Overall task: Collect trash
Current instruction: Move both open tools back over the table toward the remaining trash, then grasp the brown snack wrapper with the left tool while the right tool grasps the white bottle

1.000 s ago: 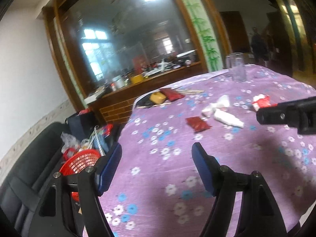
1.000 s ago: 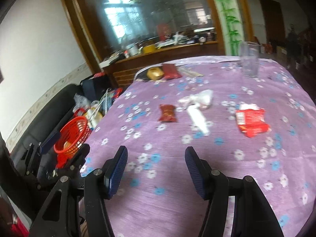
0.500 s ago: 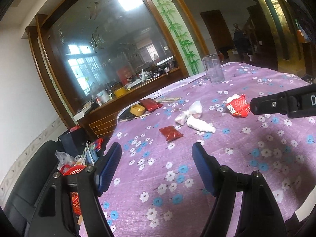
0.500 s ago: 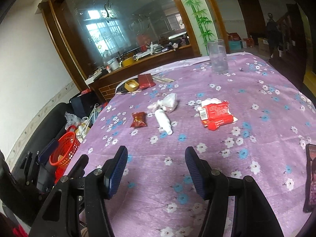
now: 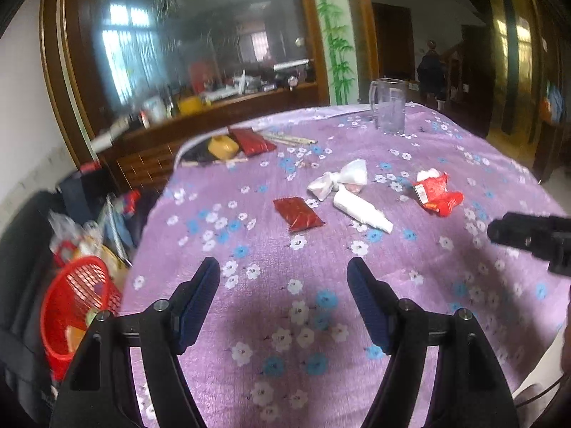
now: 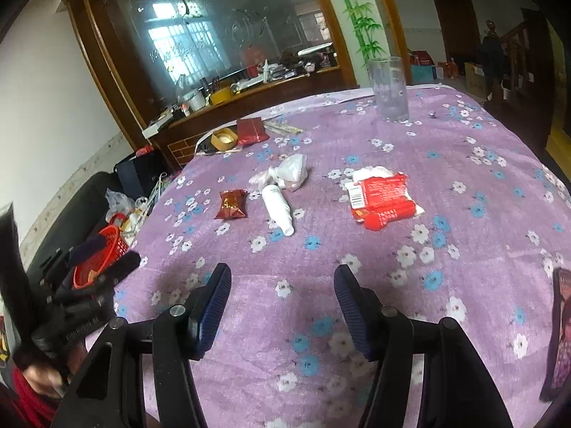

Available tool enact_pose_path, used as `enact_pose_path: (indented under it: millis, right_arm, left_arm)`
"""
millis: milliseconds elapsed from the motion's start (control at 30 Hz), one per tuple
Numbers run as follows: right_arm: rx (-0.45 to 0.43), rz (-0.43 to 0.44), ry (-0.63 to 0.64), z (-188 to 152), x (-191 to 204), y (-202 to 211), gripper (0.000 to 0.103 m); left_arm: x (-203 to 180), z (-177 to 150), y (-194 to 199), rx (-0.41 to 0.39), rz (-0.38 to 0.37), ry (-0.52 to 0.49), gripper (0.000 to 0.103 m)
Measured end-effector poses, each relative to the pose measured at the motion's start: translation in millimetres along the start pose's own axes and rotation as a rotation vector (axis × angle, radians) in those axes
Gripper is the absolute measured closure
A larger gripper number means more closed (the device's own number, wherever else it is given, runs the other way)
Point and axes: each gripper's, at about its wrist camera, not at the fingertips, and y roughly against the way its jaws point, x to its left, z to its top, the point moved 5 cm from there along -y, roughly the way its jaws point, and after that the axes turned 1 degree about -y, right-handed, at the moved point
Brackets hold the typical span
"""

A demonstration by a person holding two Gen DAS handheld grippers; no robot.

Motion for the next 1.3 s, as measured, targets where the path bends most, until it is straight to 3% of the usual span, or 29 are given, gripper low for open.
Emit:
enact_pose_path:
  millis: [67, 133, 167, 367, 533, 667, 933, 1000, 1300]
  right_arm:
    - [0.03, 0.018, 0.019, 10.8, 6.0, -11.6, 0.042]
    - [0.054, 0.033, 0.03, 23.5, 10.5, -24.2, 0.043]
    - [0.065, 0.033, 0.04, 30.4, 13.1, -32.4, 0.044]
    - [0.145, -0.023, 0.059, 63.9, 20.1, -102.0, 0.05]
    - [0.212, -0.103, 0.096, 73.2, 17.6, -167.5, 0.062]
    - [0.238, -0.084, 0.084, 76.4, 13.0, -193.3, 0.063]
    - [0.262, -0.094, 0.147, 62.0, 16.2, -218.8, 0.064]
    - [0.252, -0.094, 0.153, 60.8, 12.9, -218.9, 0.07]
    - [0.127, -0.102, 0.087, 77.2, -14.6, -188.2, 0.07]
  left_arm:
    - [10.4, 7.1, -12.6, 0.037, -0.046, 0.049, 0.033]
    - [17.6, 12.0, -26.3, 0.083, -0.088, 0.092, 0.05]
    - [22.0, 15.9, -35.6, 0.109, -0.119, 0.124, 0.053]
    - [37.3, 29.2, -84.5, 0.213, -0.178, 0.247, 0.055]
    - [44.9, 39.7, -103.9, 0.233, -0.189, 0.295, 0.056]
    - [51.6, 47.4, -112.4, 0.225, -0.182, 0.296, 0.056]
    - [46.0, 48.4, -142.5, 0.265, -0.18, 0.295, 0.056]
    - [38.2, 48.2, -150.3, 0.274, -0.18, 0.285, 0.056]
    - [-2.2, 49.0, -186.6, 0.279, -0.116, 0.191, 0.056]
